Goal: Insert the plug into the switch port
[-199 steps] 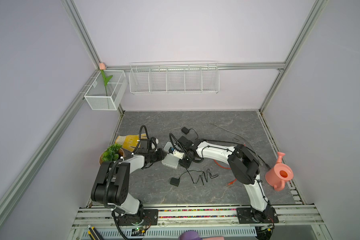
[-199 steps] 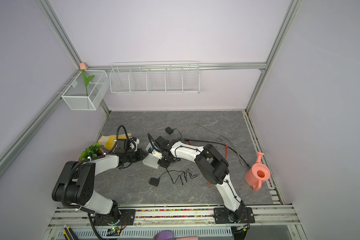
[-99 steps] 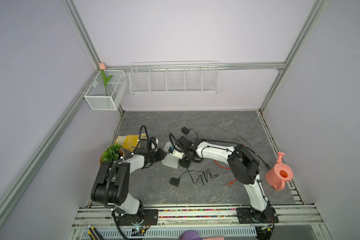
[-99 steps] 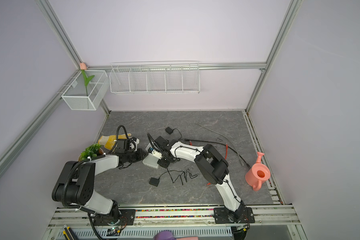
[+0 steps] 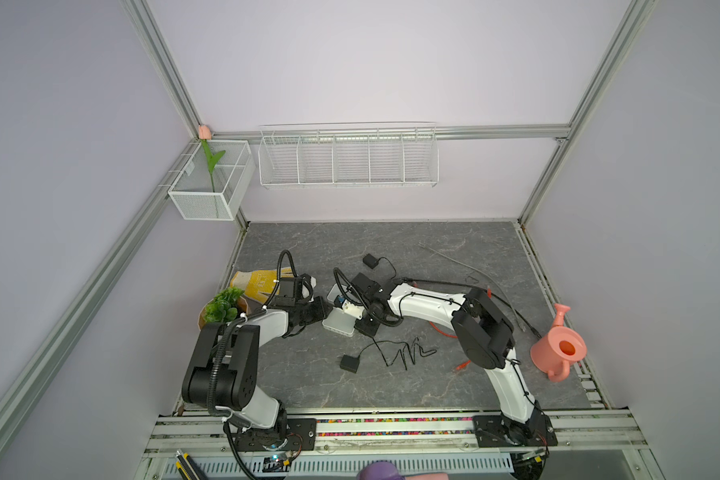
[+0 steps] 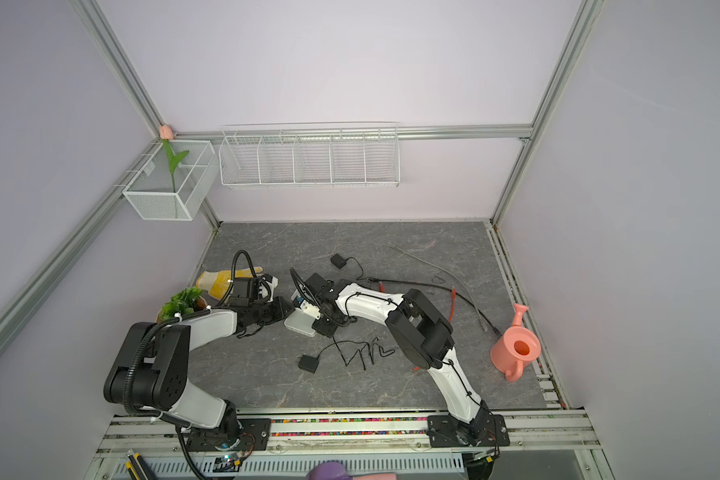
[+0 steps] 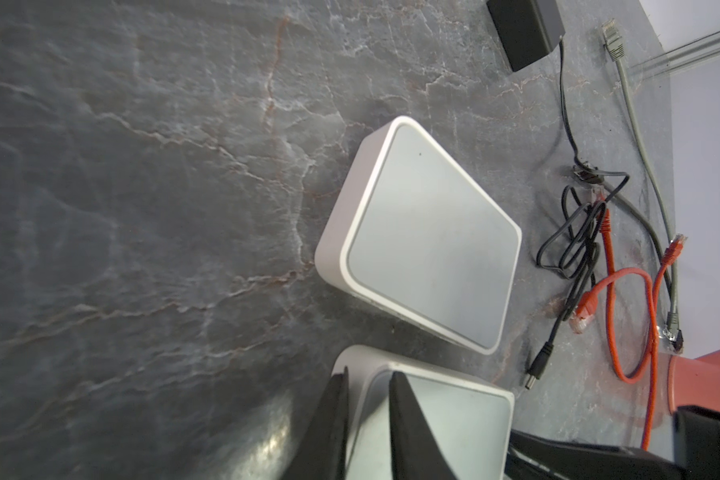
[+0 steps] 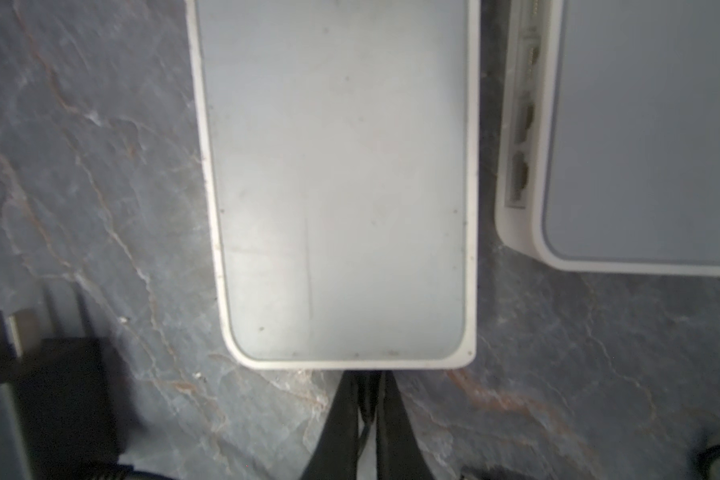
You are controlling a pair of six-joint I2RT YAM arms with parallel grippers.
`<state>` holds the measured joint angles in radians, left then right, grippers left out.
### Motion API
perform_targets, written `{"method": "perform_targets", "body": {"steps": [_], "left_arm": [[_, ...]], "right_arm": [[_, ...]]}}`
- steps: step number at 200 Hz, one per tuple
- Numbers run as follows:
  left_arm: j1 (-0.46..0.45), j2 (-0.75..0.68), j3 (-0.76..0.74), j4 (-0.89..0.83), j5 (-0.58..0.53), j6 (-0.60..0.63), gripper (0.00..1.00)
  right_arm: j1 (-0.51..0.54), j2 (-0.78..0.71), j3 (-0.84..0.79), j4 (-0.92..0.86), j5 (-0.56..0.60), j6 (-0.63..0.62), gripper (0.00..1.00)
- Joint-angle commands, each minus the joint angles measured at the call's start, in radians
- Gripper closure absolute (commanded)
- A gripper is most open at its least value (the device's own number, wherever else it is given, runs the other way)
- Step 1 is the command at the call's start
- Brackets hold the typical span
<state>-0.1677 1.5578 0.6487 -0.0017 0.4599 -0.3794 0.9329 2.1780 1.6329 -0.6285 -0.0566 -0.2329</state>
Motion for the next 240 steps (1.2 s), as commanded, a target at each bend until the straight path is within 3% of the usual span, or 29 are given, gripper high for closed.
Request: {"method": "perform_targets", "body": {"steps": [1,240], "left_arm": [[-0.019,0.013,0.021,-0.030,0.027,0.034,0.79],[-0.091,0.041,0.046,-0.067,0.076,0.100,0.79]], "right_arm": [[0.011,0.033,0.027,0.013,0.001,-0.023,0.94],[0.012,0.045,0.118,-0.008,-0.029,-0.064,0.93]]}}
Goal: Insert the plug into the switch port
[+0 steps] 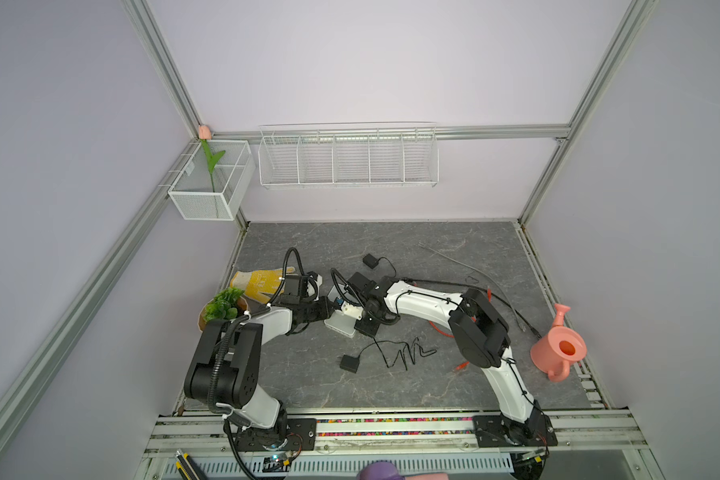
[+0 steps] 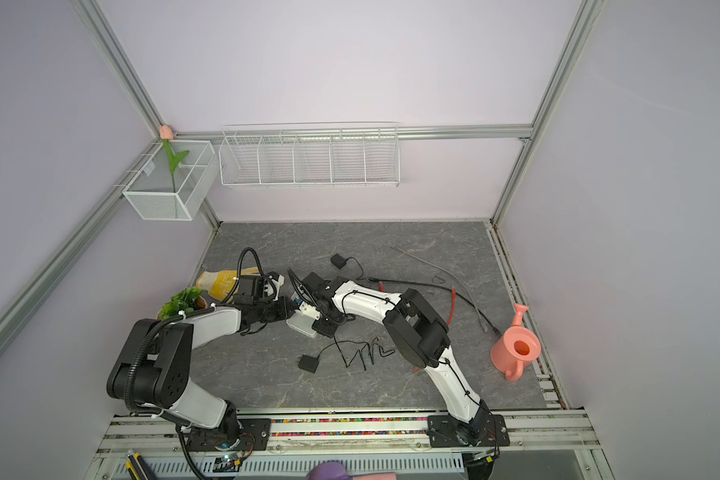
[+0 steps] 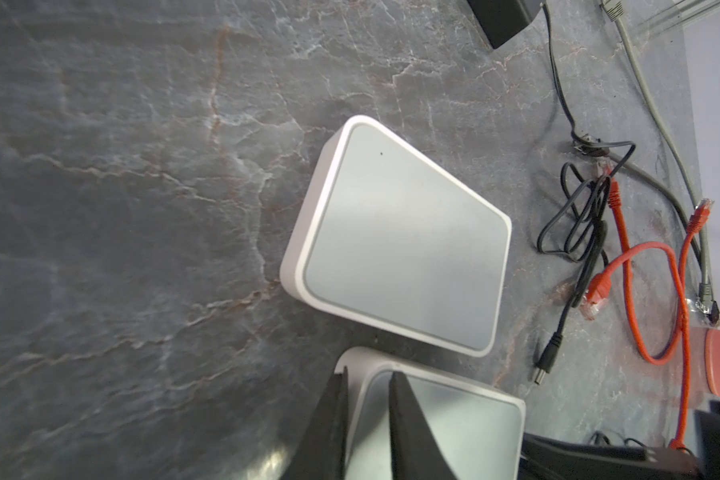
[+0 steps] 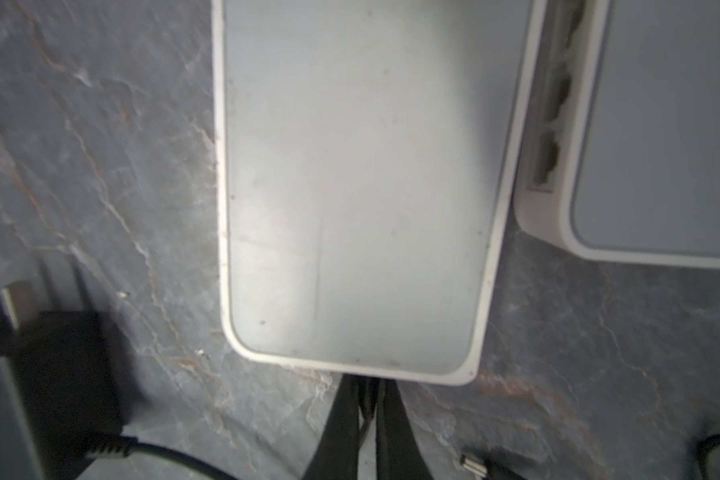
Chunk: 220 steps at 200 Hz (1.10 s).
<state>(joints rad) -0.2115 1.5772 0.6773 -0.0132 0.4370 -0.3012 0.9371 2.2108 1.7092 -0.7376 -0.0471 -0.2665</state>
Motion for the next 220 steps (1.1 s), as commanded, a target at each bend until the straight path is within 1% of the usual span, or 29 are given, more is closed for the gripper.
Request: {"method": "perform_targets", "body": {"steps": [1,55,220], "left_arm": [[-0.048,0.021,0.018,-0.056,0.098,0.022,0.79],[-0.057,0.023,0.018,-0.057,0.104,0.028,0.79],[-0.076,0.034,0.022,-0.067,0.116,0.037,0.79]], "right_arm": [[0.008,0.012,0.042,0.099,-0.039,-0.030,0.93],[0.008,0.026,0.072,0.090,-0.042,-0.035,0.94],[0.007,0.032,0.105,0.172,-0.054,-0.002,0.93]]}}
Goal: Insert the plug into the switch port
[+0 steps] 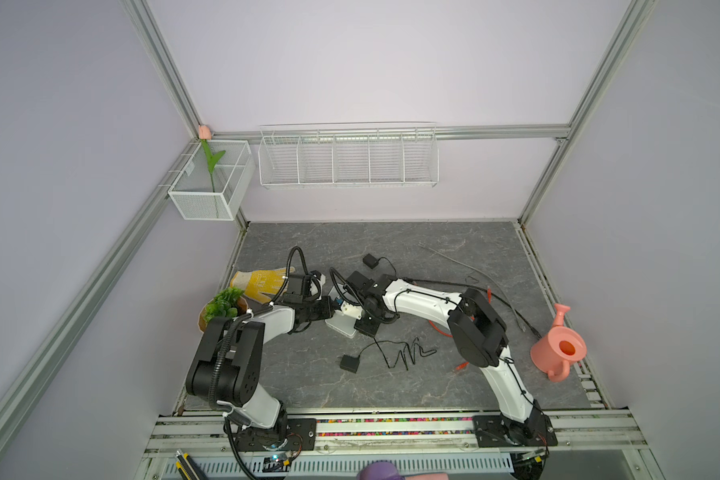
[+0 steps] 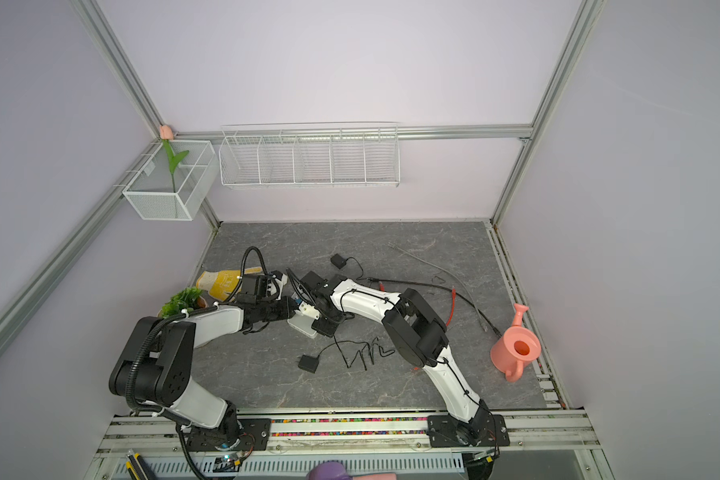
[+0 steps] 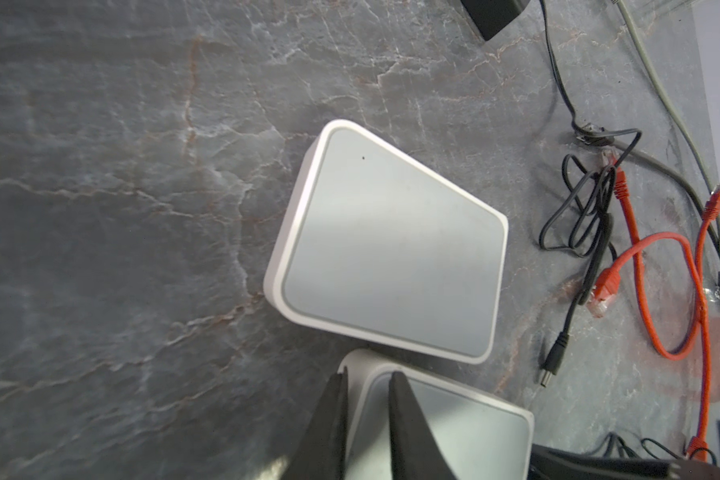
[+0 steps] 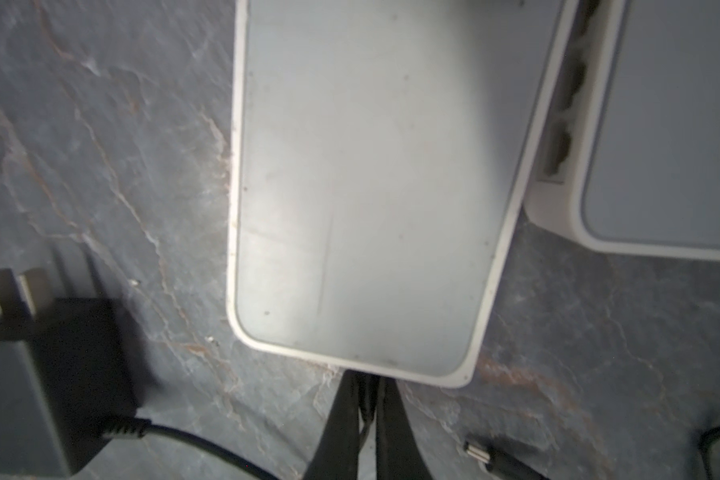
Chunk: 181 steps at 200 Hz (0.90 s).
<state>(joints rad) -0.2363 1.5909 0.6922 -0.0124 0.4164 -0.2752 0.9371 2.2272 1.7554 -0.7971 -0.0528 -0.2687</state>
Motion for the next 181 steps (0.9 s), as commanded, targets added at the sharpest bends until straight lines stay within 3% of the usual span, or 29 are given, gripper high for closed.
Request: {"method": "perform_targets", "body": {"steps": [1,181], "left_arm": [[-0.052,0.020,0.007,-0.067,0.137,0.011,0.79],[-0.076,0.026,0.007,-0.073,0.146,0.019,0.79]], "right_arm": [[0.007,0.016,0.059,0.233,-0.048,0.001,0.94],[0.002,-0.022,0.001,0.411,-0.049,0.057,0.94]]}}
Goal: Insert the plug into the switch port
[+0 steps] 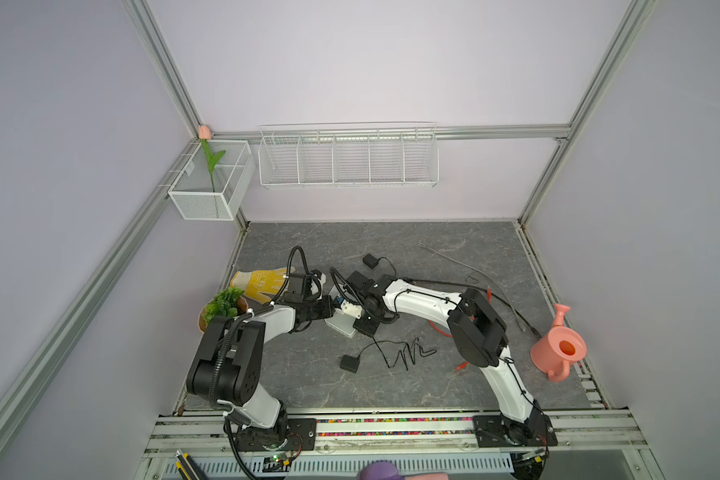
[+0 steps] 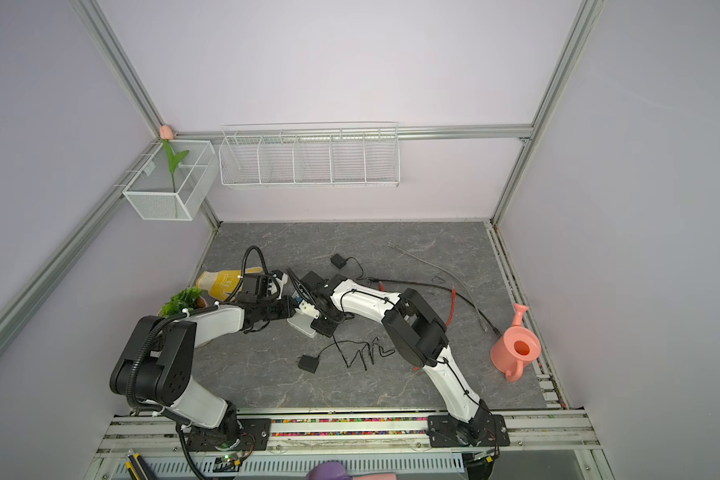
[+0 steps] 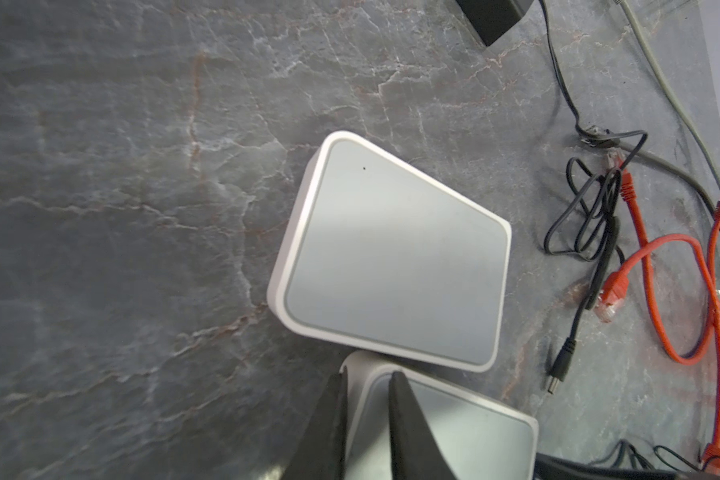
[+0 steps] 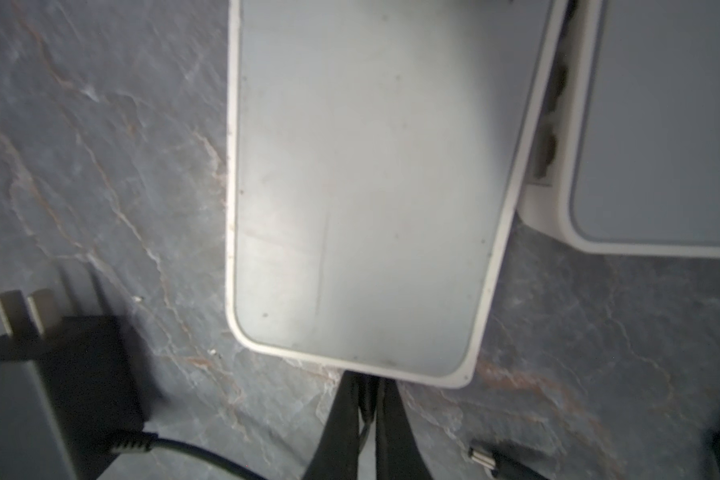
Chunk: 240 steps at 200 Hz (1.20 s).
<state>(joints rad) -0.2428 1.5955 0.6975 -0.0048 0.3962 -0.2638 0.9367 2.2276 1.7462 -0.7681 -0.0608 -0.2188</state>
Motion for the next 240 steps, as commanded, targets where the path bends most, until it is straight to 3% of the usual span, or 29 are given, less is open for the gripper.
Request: {"method": "perform_targets", "body": {"steps": [1,86,240], "left_arm": [[-0.070,0.021,0.002,-0.081,0.167,0.008,0.79],[-0.074,0.028,0.006,-0.084,0.173,0.009,0.80],[-0.087,0.055,0.023,-0.101,0.189,0.015,0.82]], "right_arm": [[0.002,-0.023,0.010,0.382,-0.041,0.007,0.94],[0.000,-0.065,-0.051,0.450,-0.036,0.015,0.94],[0.001,-0.077,-0.013,0.388,-0.047,-0.002,0.93]]}}
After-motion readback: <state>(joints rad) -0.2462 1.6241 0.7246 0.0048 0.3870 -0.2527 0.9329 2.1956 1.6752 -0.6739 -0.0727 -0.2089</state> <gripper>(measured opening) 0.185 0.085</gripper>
